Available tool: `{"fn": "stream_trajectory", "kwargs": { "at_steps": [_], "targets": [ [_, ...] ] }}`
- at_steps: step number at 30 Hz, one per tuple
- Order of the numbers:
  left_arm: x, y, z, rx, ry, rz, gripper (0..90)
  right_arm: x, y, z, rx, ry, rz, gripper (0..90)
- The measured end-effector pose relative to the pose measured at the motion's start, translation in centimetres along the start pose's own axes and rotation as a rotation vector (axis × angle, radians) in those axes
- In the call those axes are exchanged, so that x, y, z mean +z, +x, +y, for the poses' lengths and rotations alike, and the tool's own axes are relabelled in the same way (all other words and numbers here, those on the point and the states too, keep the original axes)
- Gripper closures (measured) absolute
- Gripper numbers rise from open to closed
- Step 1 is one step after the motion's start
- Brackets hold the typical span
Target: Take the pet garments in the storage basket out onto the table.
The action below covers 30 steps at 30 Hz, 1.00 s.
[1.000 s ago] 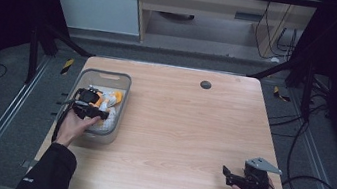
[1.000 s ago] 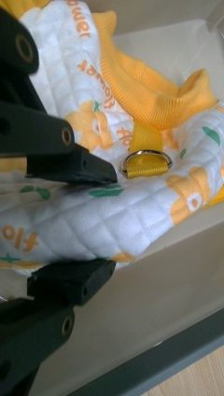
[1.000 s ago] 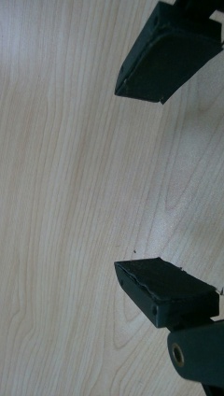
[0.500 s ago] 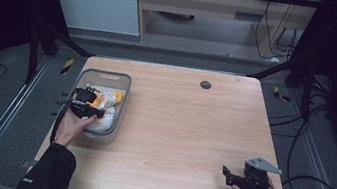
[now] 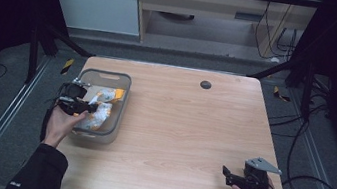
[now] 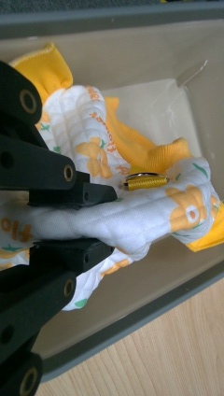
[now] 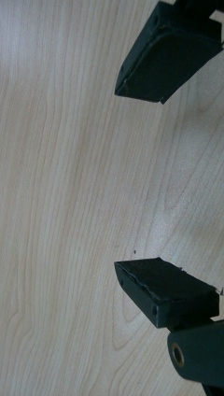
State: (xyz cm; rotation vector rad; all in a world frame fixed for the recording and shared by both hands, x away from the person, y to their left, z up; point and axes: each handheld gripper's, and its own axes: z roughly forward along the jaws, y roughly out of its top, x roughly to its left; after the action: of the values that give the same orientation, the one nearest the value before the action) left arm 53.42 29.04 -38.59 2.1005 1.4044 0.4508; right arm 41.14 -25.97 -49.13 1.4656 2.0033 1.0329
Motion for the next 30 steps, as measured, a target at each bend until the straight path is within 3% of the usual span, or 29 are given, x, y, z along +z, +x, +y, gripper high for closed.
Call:
{"fn": "stream_trajectory", "kwargs": {
  "at_steps": [11,30],
  "targets": [
    [-2.4,0.1,0.5,0.014,-0.053,0.001,76.1,0.0,0.0,0.0,-0.003,-0.002,-0.001,13.5],
    [-5.2,-1.1,1.8,0.062,-0.112,-0.013,76.3,0.0,0.0,0.0,-0.008,-0.003,-0.003,13.5]
  ]
}}
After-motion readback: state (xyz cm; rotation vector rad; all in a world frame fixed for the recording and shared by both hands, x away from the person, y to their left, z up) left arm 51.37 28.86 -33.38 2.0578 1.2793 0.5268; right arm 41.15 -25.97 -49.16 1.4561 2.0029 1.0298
